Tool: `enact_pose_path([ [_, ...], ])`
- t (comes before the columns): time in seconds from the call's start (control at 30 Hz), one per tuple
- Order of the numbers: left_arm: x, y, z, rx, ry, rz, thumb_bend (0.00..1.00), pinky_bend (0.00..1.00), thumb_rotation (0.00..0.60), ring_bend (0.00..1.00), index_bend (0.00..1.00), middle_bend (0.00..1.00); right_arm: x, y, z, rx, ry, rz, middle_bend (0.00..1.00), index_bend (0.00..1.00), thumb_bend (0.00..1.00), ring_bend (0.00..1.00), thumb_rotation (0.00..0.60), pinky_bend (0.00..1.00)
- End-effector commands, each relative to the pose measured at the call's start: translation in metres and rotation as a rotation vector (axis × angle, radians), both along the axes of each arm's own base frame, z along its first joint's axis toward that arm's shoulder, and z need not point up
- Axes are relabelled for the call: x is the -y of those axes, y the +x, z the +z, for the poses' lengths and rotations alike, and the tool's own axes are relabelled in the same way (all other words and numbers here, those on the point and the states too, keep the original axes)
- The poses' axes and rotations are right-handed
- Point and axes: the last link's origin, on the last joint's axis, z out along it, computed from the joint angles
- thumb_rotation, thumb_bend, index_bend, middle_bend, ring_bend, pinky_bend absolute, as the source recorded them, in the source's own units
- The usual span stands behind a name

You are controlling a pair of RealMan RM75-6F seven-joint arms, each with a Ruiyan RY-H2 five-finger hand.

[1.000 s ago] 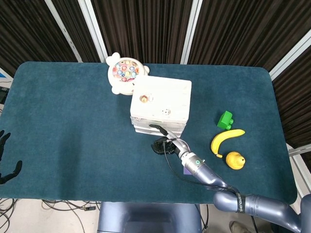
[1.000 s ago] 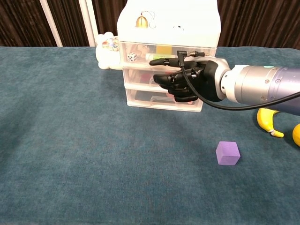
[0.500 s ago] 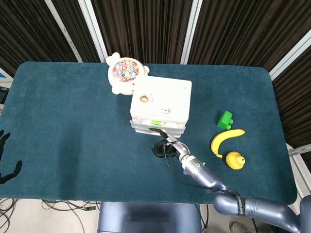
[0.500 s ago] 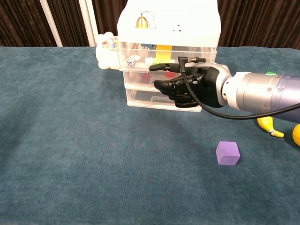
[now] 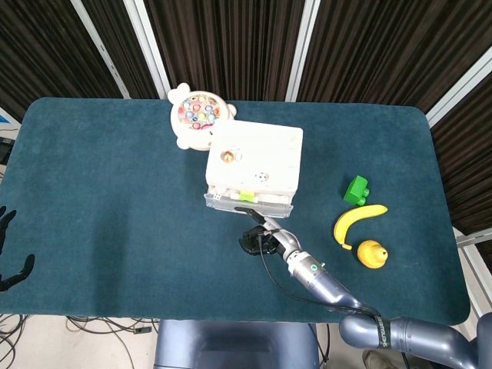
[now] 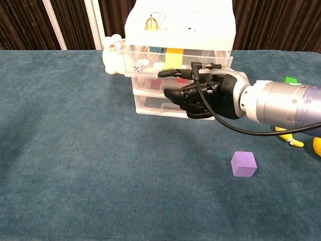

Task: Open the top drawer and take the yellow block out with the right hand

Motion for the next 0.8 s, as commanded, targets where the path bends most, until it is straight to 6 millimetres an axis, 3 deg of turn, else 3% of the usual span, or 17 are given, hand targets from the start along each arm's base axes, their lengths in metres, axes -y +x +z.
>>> enact_pose_path([
  [0.03, 0.000, 0.000, 0.000, -0.001, -0.001, 0.001, 0.36, 0.00, 0.600, 0.00, 0.04, 0.00, -0.002, 0.000, 0.000, 0.006, 0.002, -0.001, 0.81, 0.19, 0.51, 0.91, 0.600, 0.99],
  [0.8, 0.000, 0.000, 0.000, -0.004, 0.002, 0.004, 0.36, 0.00, 0.600, 0.00, 0.04, 0.00, -0.019, -0.004, 0.000, 0.014, 0.011, 0.018, 0.81, 0.18, 0.51, 0.91, 0.600, 0.99],
])
